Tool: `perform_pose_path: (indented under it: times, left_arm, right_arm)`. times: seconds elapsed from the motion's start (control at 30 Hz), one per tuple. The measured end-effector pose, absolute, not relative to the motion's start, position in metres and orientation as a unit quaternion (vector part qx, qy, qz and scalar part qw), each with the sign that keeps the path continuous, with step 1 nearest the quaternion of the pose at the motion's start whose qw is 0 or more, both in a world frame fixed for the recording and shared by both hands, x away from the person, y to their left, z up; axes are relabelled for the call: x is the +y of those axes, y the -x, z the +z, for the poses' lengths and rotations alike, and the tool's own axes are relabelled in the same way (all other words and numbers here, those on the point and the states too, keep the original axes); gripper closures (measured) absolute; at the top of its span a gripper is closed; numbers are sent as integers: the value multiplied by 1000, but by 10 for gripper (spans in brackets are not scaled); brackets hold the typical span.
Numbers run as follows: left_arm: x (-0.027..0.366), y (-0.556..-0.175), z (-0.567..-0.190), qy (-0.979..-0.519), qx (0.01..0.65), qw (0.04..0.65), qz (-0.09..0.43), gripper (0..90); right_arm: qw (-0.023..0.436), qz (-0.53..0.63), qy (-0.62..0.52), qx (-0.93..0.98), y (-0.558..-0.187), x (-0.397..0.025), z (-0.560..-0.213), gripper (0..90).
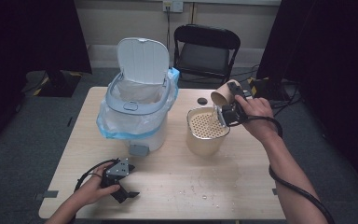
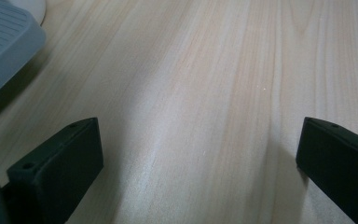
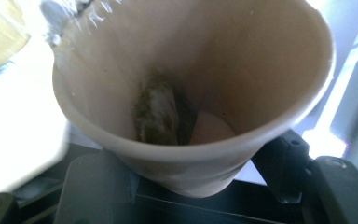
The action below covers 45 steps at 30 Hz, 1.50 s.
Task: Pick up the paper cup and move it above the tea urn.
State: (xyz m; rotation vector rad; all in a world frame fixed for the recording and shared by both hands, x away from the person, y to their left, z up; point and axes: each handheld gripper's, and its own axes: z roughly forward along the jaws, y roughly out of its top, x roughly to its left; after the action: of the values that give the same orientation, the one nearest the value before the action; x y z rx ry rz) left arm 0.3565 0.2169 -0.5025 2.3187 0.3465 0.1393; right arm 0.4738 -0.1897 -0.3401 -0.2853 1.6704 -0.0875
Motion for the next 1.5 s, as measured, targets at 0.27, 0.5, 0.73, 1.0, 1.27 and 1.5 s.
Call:
perform_pose_path:
  times: [0.27,0.5,0.73,1.0,1.27,1.5]
  left_arm:
    - [217,-357,-502,-911,136,386,55,0]
    - [217,-356,-503,-910,136,387,54,0]
    - [217,-357,-503,-910,136,387,53,0]
    - [217,-356,-503,-910,136,388,54,0]
    - [217,-356,-503,-909,136,390,53,0]
    - [217,-357,-503,-909,136,390,54,0]
  right_arm:
    - [701,-108,197,677,-469,-180,-343,396]
    - [708,-143,236,649,-467,-178,-347,396]
    - [710,-144,253,642,-464,-173,-349,395]
    - [725,-179,271,607,-461,-171,-349,396]
    - [730,-192,271,597,-460,-172,-348,397]
    - [736,-203,282,581,-458,-170,-349,397]
